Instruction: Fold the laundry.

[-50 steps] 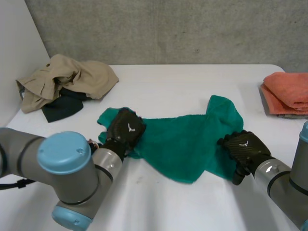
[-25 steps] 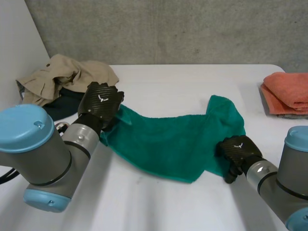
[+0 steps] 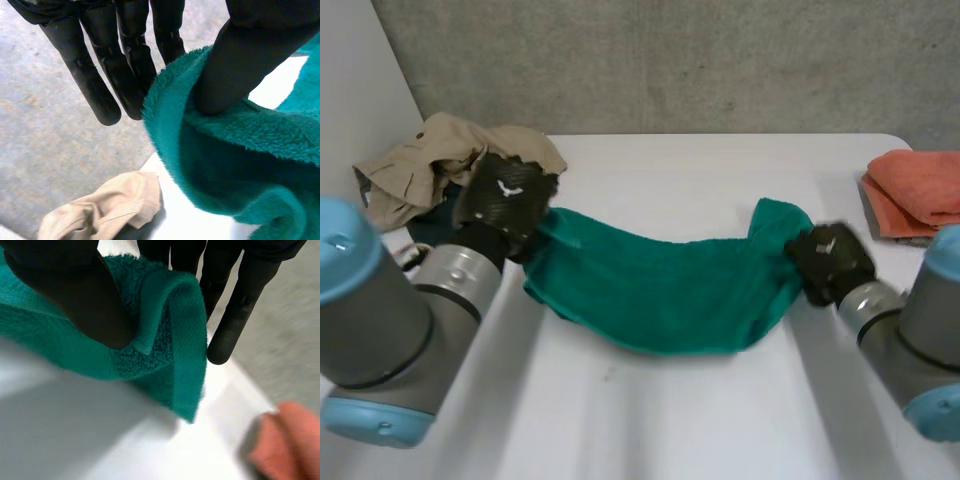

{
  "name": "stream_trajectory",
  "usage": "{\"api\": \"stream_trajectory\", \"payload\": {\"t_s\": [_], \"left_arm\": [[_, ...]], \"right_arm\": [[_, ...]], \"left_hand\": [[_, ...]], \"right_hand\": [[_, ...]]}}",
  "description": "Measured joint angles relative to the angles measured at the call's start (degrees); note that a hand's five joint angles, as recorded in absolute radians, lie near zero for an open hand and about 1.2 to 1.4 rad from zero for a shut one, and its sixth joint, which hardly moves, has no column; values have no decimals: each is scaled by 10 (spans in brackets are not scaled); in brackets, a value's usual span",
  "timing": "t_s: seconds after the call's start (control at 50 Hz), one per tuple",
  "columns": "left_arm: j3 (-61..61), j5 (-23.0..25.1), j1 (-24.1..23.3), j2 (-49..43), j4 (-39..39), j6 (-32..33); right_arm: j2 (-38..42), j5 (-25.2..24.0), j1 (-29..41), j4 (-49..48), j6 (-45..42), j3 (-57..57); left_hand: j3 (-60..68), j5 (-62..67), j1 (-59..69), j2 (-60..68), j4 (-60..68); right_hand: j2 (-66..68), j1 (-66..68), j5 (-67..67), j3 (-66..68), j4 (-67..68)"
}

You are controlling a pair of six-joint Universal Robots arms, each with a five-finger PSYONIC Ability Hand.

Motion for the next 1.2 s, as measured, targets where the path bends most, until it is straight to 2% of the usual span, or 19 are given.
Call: {"api": "stream_trajectory", "payload": {"t_s": [0.08,0.14,0.24,0.36,0.46,0.6,0.62,0.76,0.84,0.9,0.98,1.04,1.16,1.2], "left_arm": [[0,0,22,47,-35,-12],[4,1,56,105,-86,-29],[11,5,115,166,-172,-43],[5,29,167,189,-267,-48],[-10,62,181,151,-286,-61],[30,77,170,42,-249,-97],[67,76,163,1,-230,-109],[241,59,147,-103,-173,-137],[366,30,146,-137,-117,-162],[425,8,149,-142,-41,-189],[442,-12,152,-132,61,-223],[423,-19,153,-117,109,-240],[347,-16,153,-101,129,-250],[299,-9,152,-99,126,-250]], "right_arm": [[-61,-3,-18,43,-16,-21],[-125,-9,-60,142,-52,-66],[-172,-23,-132,307,-116,-143],[-181,-48,-183,465,-191,-197],[-154,-57,-183,503,-207,-209],[-89,-55,-135,460,-142,-243],[-62,-50,-118,435,-115,-265],[17,-7,-87,333,-39,-377],[48,44,-79,220,15,-466],[47,77,-76,102,58,-498],[32,94,-75,-21,92,-494],[22,89,-75,-70,105,-473],[15,53,-76,-64,109,-421],[15,26,-78,-40,108,-391]], "left_hand": [[3,0,0,2,0],[4,0,0,3,0],[4,0,0,3,2],[4,4,0,4,2],[4,8,0,4,2],[5,14,0,4,2],[5,14,0,4,2],[5,14,0,4,2],[5,14,0,4,2],[5,14,0,4,2],[5,14,0,4,2],[5,14,0,4,2],[5,14,0,4,2],[5,18,0,4,2]], "right_hand": [[0,0,0,0,2],[0,0,4,0,2],[0,0,4,1,3],[0,9,17,2,4],[0,9,21,2,4],[0,9,21,5,4],[0,9,21,5,4],[0,9,21,5,4],[0,9,21,5,4],[0,9,21,5,4],[0,9,21,5,4],[0,9,22,5,4],[0,9,24,5,4],[0,9,24,5,4]]}}
